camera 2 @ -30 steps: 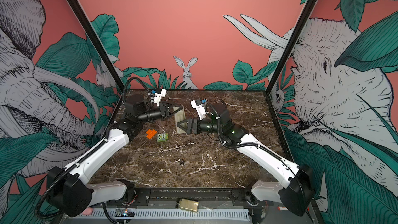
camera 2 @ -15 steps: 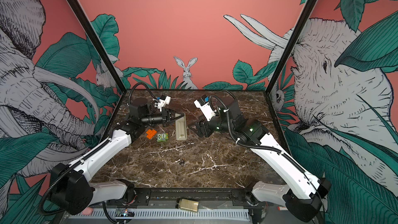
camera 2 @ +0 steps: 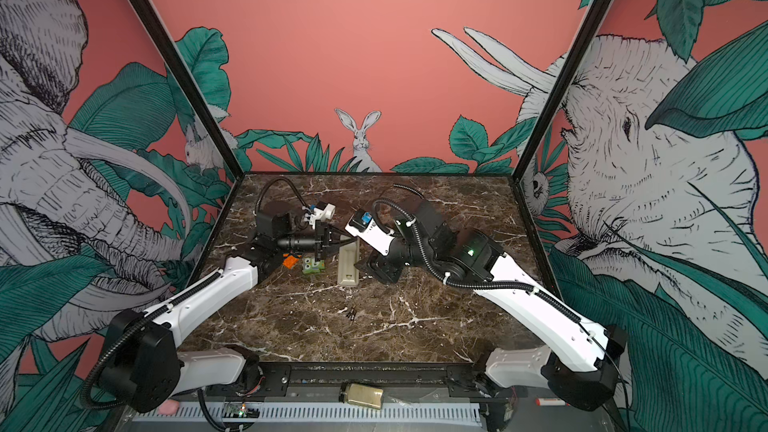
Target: Load the batteries into the remote control
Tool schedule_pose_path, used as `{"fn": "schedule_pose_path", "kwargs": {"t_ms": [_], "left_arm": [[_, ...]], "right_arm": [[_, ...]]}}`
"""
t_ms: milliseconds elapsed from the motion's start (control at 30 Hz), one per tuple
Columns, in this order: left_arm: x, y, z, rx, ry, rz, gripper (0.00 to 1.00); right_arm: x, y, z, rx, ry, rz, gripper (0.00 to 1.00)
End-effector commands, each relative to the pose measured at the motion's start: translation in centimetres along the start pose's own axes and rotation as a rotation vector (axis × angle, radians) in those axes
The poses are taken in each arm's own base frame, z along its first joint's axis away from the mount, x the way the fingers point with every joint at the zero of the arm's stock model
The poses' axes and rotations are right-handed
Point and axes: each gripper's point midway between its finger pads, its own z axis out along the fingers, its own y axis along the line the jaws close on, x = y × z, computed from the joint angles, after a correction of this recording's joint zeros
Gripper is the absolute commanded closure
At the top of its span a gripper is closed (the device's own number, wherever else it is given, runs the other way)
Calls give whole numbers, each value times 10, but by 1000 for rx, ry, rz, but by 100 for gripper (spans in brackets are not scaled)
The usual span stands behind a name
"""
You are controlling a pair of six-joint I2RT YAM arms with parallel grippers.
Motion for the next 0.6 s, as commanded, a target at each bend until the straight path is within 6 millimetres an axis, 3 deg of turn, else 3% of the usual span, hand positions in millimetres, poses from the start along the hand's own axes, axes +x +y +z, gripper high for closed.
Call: {"fn": "schedule_pose_path", "kwargs": {"t_ms": [0,133,567], "left_arm": [[4,-9,1,53,16,-15,100],[9,-3,3,40,39,-35,100],[13,-14,8,66,70,-15,100]], "right_arm": [[-9,6,-2,-8,-12,-72,42],[-8,10,5,-29,10,-102,44],[7,27,22,-150,101,-150,50]]}}
